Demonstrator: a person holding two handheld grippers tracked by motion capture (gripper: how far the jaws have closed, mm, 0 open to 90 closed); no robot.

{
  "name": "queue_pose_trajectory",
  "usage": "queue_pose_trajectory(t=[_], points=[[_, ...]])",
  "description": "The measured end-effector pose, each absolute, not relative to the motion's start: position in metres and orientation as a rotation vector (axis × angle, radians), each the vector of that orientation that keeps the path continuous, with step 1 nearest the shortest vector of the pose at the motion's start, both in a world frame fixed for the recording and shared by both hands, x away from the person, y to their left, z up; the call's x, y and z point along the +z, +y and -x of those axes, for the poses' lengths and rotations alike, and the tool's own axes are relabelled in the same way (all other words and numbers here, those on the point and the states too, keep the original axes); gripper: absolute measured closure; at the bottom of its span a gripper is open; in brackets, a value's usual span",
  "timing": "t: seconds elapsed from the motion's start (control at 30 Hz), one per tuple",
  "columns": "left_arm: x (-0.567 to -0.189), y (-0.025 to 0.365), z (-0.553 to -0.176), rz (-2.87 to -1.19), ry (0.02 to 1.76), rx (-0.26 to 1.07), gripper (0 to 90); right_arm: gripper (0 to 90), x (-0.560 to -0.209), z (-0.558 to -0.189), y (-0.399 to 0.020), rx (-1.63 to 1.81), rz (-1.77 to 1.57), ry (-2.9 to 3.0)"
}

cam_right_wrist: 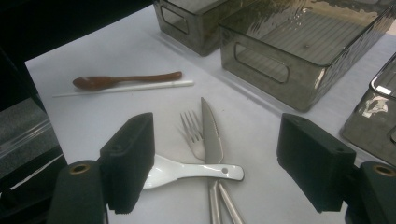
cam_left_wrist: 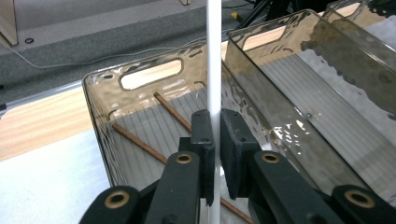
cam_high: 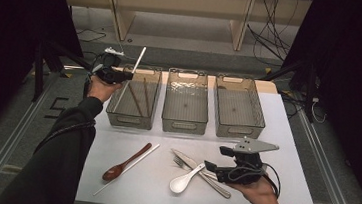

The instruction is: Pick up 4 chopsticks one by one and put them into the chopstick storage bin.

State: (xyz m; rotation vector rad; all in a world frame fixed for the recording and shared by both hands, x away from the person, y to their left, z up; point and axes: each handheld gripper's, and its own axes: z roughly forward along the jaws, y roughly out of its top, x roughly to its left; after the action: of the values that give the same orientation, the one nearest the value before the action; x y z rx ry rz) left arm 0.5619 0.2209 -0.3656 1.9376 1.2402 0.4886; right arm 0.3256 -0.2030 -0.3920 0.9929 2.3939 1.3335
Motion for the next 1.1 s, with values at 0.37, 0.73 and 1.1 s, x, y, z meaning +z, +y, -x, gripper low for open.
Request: queue_pose_trajectory(t=[0.37,0.73,1.1], points=[[-0.369,0.22,-0.56,-1.92,1.266,0.47,73.1,28.8,-0.392,-0.326,-0.203,1.332,-0.994,2.396],[-0.349,0.218,-0.532,-1.923,1.252,0.313,43.3,28.8,-0.392,-0.325,-0.203,1.331,-0.995,2.397],[-0.348,0.209,-0.478,-1.939,1.148,0.25,26.1,28.7,-0.391,-0.325,-0.203,1.329,-0.997,2.394]])
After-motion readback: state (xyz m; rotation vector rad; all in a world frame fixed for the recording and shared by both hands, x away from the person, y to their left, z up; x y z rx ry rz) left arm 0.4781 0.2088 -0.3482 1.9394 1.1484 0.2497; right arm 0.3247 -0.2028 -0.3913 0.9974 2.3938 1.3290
